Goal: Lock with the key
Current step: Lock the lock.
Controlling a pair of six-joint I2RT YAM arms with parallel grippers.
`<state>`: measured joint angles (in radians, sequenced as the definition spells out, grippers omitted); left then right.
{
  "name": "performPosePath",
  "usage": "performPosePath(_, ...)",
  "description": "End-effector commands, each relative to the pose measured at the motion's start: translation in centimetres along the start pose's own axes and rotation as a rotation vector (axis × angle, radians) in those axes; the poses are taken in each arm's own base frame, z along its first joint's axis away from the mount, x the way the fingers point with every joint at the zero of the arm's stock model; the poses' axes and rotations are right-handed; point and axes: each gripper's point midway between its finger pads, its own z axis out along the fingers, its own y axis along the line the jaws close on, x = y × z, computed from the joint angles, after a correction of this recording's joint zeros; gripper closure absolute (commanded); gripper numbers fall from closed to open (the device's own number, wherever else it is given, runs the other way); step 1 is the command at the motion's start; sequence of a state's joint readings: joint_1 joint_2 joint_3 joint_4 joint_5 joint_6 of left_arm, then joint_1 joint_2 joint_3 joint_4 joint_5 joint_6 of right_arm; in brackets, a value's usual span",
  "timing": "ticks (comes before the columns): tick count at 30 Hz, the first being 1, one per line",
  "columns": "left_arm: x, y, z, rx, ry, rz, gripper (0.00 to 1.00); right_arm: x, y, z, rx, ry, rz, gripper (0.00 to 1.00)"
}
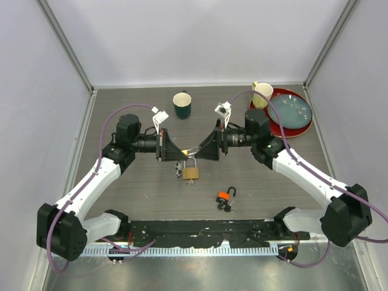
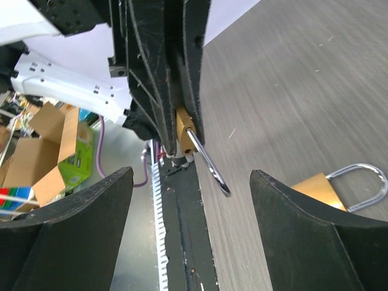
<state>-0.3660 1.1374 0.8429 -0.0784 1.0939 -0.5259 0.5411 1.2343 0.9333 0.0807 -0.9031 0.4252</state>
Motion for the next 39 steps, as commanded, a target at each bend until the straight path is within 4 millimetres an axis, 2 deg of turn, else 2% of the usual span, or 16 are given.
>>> performPosePath(1, -1.3, -3.0, -0.5, 0.094, -0.011, 0.061, 1.0, -0.3, 2.6, 1.7, -0.112, 0.017, -0.059, 0.19)
performPosePath(4, -1.5, -3.2, -0.4, 0.102, -0.017, 0.067, 1.0, 0.2, 2.7, 2.6, -0.121, 0.029, -0.053, 0.32)
performPosePath(8, -1.3, -3.4, -0.3, 0.116, -0.008, 0.063, 1.0, -0.4, 2.8, 2.7, -0.12, 0.006, -0.048, 0.51)
performPosePath(28, -0.1, -3.8, -0.5, 0.141, 0.018, 0.052, 1.0, -2.0, 2.8, 2.1, -0.051, -0.067, -0.102, 0.52)
performPosePath(33, 0.0, -3.8, -0.5, 0.145, 0.021, 0.054, 1.0, -1.9, 2.8, 2.1, -0.061, -0.065, -0.105, 0.53)
performPosePath(36, 0.0, -4.0, -0.5, 0.148, 0.02, 0.061, 1.0, -2.0, 3.1, 2.2, -0.082, -0.061, -0.1, 0.61)
performPosePath(37, 0.0, -4.0, -0.5, 0.148, 0.018, 0.064, 1.0, -1.8, 3.3, 2.2, -0.094, -0.058, -0.098, 0.74)
performPosePath(39, -0.1, -4.1, -0.5, 0.145, 0.012, 0.071, 1.0, -1.5, 3.2, 2.4, -0.106, -0.05, -0.094, 0.93)
